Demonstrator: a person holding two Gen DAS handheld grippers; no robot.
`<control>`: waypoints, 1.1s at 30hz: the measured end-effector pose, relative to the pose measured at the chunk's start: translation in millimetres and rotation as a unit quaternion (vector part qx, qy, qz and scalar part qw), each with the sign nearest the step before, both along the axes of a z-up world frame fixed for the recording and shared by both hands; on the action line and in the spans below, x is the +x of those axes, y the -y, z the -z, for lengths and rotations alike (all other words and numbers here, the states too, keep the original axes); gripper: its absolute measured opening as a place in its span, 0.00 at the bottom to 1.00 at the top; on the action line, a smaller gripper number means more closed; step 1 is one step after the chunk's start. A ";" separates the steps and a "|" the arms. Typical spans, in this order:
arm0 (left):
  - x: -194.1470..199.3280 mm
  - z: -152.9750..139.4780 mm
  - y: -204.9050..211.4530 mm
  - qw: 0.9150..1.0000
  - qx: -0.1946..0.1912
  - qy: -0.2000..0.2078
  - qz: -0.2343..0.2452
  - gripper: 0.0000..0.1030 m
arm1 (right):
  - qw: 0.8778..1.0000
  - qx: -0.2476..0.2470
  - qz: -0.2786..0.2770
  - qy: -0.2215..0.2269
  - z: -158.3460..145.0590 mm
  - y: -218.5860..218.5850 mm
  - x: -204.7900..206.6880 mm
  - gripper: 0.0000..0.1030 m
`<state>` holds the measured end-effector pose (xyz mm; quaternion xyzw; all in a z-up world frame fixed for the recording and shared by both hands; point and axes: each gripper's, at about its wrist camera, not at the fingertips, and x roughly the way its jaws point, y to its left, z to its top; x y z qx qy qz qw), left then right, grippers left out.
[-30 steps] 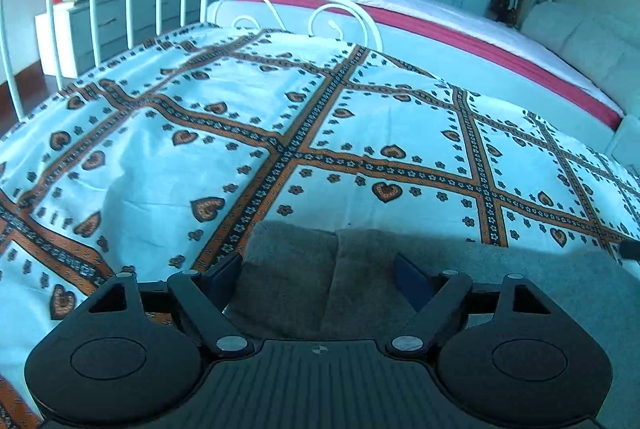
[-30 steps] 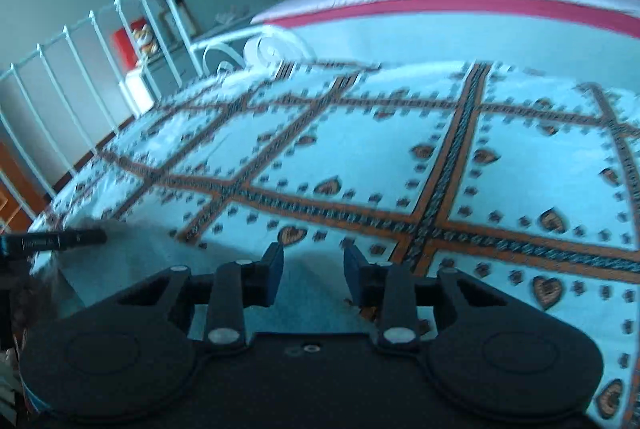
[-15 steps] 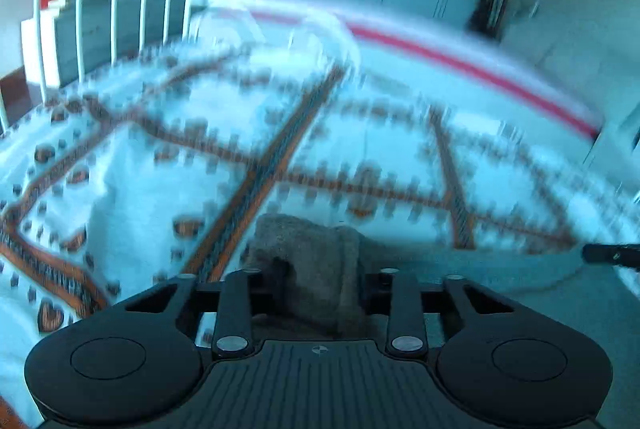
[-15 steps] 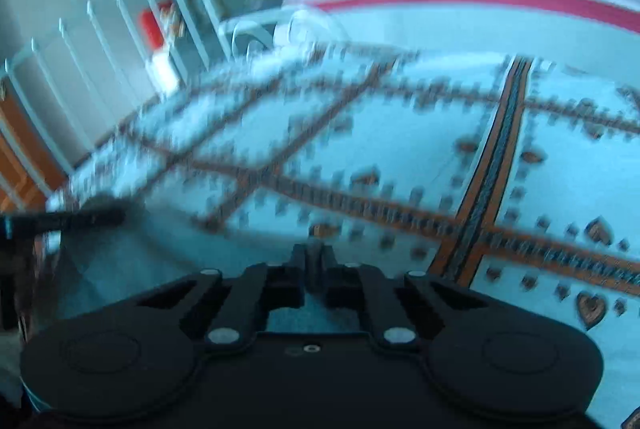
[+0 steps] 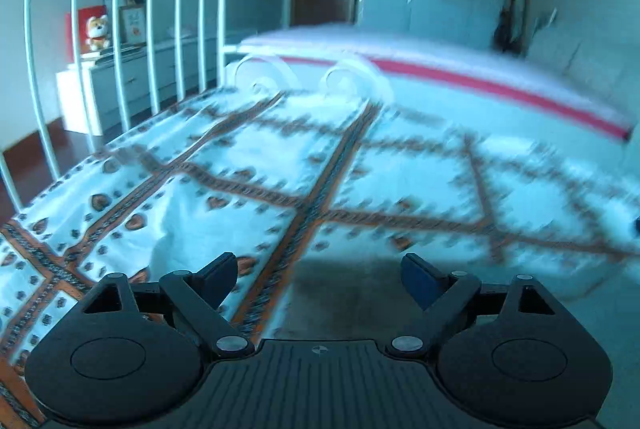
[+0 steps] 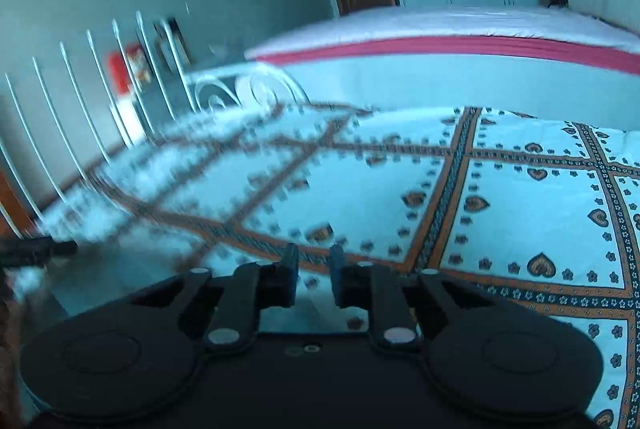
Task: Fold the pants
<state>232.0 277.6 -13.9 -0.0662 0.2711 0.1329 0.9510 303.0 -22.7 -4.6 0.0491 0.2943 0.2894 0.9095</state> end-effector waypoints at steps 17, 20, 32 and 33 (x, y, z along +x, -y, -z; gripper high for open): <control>-4.1 6.4 40.3 0.997 0.059 -0.045 0.037 0.99 | 0.995 -0.094 -0.001 0.030 -14.0 31.0 -46.6 0.10; -15.1 -0.4 45.7 0.997 0.041 -0.039 0.052 0.99 | 0.995 -0.081 0.050 0.040 -29.0 87.3 -60.1 0.11; -17.9 32.2 79.6 0.980 0.088 -0.138 0.114 1.00 | 0.946 -0.027 0.323 -0.020 -12.6 313.0 -161.9 0.20; -15.6 36.3 82.0 0.977 0.100 -0.146 0.117 1.00 | 0.944 -0.043 0.326 -0.027 -6.3 318.8 -169.6 0.20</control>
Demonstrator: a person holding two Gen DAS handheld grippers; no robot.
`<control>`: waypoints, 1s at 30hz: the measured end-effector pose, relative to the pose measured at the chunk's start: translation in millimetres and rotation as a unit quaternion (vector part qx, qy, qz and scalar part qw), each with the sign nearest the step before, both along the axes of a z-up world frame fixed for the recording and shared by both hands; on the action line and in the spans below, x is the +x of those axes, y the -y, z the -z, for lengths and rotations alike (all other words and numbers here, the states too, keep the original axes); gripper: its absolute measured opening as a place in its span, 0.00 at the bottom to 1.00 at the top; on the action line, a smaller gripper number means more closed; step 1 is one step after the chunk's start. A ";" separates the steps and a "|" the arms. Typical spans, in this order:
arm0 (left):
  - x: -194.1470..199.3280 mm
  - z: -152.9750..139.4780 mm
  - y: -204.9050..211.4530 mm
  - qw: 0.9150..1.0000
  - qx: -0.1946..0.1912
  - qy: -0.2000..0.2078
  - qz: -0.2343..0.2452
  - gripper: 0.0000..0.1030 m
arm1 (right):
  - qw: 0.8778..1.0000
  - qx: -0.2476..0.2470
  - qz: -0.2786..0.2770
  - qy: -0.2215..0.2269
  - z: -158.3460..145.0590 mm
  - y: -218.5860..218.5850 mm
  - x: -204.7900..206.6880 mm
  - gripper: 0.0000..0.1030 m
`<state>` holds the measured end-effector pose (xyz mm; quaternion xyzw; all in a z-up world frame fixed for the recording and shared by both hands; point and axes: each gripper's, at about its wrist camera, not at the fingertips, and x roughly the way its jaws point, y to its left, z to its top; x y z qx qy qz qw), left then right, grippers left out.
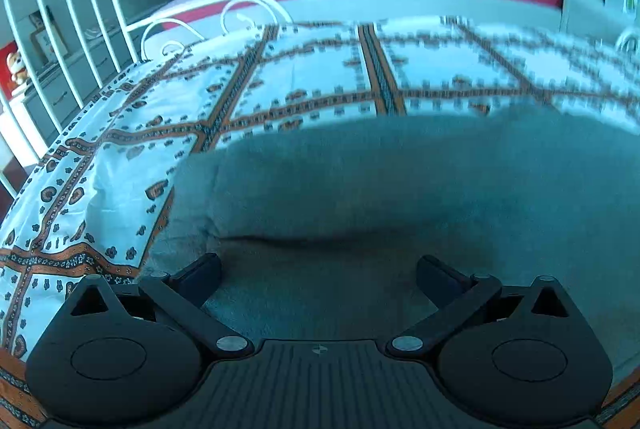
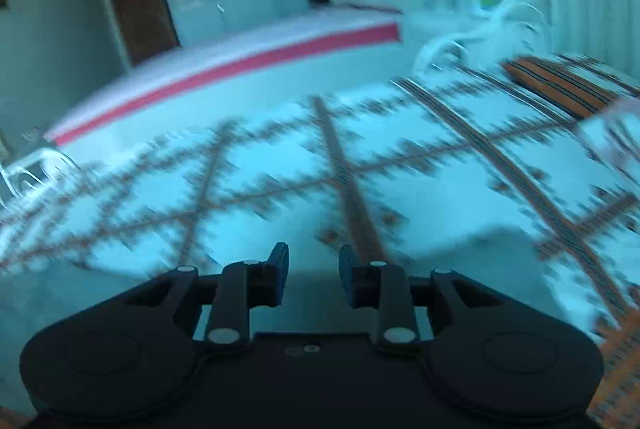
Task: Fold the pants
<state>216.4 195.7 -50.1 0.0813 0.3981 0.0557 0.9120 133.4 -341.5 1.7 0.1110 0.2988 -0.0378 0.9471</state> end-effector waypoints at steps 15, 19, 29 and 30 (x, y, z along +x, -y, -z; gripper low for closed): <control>15.6 6.3 14.2 0.999 0.013 0.009 -0.050 1.00 | 0.991 -0.126 0.003 -0.040 21.5 22.7 -45.1 0.20; 15.3 6.7 15.0 0.998 0.017 0.010 -0.051 1.00 | 0.990 -0.133 -0.003 -0.041 24.0 25.5 -44.9 0.21; 14.7 6.8 14.6 0.999 0.016 0.013 -0.050 1.00 | 0.989 -0.097 0.055 -0.100 44.7 67.7 -49.1 0.26; 14.7 6.5 14.2 0.999 0.016 0.013 -0.050 1.00 | 0.990 -0.082 0.059 -0.099 47.4 73.3 -52.7 0.25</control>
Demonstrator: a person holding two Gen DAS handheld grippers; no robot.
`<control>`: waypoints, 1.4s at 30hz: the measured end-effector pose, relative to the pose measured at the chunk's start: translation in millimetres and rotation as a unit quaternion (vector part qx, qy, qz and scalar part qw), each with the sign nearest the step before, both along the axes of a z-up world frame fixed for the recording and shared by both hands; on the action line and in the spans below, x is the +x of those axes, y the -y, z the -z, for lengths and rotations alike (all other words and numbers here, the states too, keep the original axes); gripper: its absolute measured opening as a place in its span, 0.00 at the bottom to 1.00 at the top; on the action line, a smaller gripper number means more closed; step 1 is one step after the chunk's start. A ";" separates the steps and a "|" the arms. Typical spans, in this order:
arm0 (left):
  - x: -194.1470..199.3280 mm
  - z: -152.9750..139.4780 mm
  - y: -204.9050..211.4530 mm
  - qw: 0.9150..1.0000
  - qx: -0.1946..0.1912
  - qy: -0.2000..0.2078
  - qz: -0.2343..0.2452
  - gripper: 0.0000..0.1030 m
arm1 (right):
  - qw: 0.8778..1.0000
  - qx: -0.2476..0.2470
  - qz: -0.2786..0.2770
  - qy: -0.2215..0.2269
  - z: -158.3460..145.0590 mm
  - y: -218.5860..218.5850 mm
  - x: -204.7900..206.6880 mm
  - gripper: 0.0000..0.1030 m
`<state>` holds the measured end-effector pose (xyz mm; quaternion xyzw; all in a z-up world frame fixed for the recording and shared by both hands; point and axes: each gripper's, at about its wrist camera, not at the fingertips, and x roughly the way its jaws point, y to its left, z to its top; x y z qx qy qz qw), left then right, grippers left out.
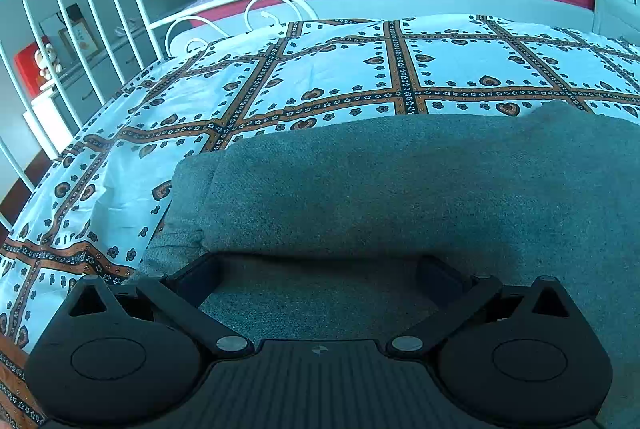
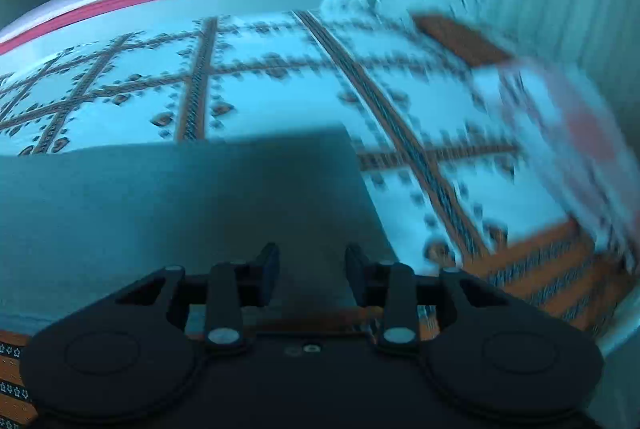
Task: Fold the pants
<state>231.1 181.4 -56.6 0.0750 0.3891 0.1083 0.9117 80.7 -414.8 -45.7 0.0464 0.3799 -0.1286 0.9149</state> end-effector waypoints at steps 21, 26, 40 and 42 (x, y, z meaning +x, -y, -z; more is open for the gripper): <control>-0.8 0.5 1.1 1.000 0.003 0.000 0.006 1.00 | 0.925 0.349 0.142 0.056 33.9 87.9 -41.5 0.27; -4.5 -0.5 1.3 1.000 0.006 -0.004 0.013 1.00 | 0.893 0.423 0.143 0.064 45.2 92.3 -49.0 0.27; -10.3 -5.8 8.6 0.999 0.025 -0.020 0.039 1.00 | 0.936 0.322 0.107 0.093 28.4 76.7 -33.7 0.02; -10.9 -7.0 8.3 0.999 0.022 -0.021 0.033 1.00 | 0.931 0.335 0.127 0.064 47.2 78.1 -29.4 0.01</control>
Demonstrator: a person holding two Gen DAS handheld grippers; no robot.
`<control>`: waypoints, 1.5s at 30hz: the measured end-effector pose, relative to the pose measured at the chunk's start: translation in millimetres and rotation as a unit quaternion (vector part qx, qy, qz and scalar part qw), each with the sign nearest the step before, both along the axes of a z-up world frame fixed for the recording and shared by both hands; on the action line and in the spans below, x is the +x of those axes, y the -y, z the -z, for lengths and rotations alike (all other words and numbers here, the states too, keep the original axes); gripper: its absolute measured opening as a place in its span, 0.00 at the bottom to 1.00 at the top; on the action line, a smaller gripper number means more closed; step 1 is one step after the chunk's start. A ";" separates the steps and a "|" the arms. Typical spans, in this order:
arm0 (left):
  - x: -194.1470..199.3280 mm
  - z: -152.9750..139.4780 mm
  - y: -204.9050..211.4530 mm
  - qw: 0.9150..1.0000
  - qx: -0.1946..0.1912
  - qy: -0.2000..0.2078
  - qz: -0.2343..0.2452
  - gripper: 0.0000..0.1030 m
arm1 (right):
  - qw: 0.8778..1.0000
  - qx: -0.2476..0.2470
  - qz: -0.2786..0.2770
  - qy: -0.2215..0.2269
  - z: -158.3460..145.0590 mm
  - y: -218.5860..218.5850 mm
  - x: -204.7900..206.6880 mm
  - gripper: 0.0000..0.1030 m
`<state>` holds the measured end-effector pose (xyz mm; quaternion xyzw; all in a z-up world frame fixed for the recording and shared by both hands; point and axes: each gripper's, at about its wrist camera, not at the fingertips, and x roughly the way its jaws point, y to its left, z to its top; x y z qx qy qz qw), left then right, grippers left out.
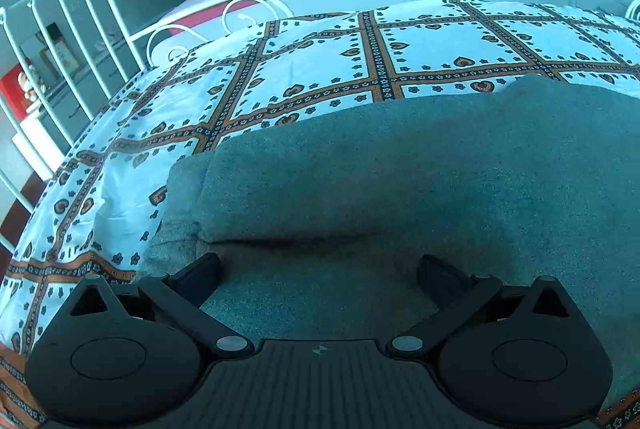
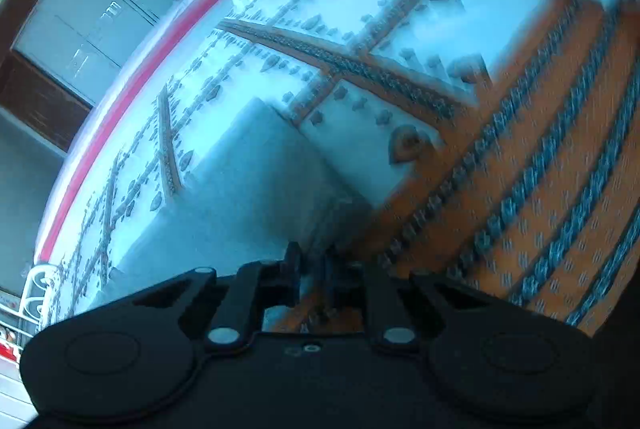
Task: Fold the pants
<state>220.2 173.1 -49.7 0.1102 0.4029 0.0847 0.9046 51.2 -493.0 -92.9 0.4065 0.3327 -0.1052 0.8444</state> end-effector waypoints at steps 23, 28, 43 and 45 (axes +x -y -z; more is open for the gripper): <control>-10.0 -44.5 46.4 0.998 -0.019 0.043 0.046 1.00 | 1.000 0.004 0.020 0.007 -7.5 -4.2 -0.2 0.09; -14.2 -48.5 111.0 0.990 -0.121 0.057 0.047 1.00 | 1.000 0.009 0.018 0.006 -7.4 -2.5 -1.2 0.11; -59.5 12.7 383.0 0.975 -0.171 -0.012 0.138 1.00 | 0.995 0.084 0.033 0.035 -0.5 23.6 -23.6 0.23; -66.0 15.5 389.6 0.979 -0.143 -0.001 0.144 1.00 | 0.995 0.090 0.027 0.036 1.3 25.4 -23.8 0.23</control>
